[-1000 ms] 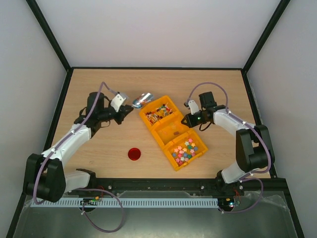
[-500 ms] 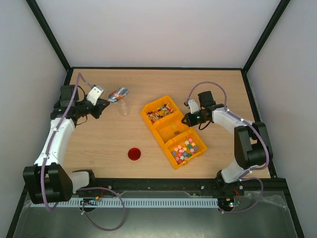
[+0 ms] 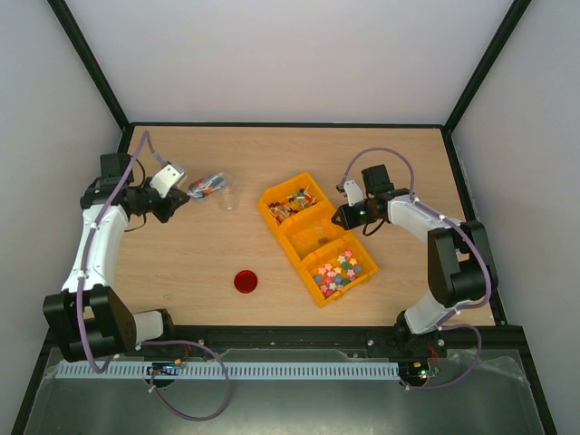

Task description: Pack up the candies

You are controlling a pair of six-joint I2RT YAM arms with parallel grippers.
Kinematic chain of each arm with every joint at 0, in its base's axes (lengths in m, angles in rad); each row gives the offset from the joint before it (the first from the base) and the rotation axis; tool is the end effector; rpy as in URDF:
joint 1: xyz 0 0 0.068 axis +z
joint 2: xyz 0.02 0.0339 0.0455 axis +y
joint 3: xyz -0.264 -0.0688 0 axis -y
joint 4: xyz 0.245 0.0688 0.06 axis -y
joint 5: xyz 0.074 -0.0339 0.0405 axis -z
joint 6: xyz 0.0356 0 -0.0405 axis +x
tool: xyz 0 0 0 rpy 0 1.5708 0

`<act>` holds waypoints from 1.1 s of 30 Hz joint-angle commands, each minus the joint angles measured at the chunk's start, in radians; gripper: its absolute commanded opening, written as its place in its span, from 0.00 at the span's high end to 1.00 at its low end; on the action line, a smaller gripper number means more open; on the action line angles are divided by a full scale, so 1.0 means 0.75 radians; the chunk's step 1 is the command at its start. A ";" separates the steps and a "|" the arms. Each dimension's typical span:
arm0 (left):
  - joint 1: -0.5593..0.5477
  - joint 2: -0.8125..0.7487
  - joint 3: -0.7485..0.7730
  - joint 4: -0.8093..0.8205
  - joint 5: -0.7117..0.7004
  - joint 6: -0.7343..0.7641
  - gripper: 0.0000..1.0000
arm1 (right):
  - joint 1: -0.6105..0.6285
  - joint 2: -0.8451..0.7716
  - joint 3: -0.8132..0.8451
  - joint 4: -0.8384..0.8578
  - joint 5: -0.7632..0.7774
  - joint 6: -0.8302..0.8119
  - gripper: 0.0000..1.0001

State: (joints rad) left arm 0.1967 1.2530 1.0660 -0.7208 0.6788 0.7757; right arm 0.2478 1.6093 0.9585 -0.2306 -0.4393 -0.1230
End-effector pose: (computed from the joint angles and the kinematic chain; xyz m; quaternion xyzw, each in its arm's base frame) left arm 0.2515 0.0273 0.2975 0.3584 0.8236 -0.1349 0.4184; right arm 0.3152 0.0954 0.1947 -0.2417 0.8893 0.2252 0.3164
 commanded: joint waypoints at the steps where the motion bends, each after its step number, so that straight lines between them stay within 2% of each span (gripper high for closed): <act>1: 0.004 0.032 0.069 -0.054 -0.002 0.039 0.98 | -0.009 0.003 0.069 0.090 -0.050 -0.010 0.99; 33: -0.073 0.189 0.188 -0.100 -0.166 0.052 0.98 | -0.009 0.046 0.101 0.093 -0.046 -0.004 0.99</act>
State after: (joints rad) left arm 0.1532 1.3895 1.1728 -0.7784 0.5621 0.8013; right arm 0.2478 1.6398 0.9867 -0.2161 -0.4358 -0.1219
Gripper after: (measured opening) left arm 0.060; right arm 0.085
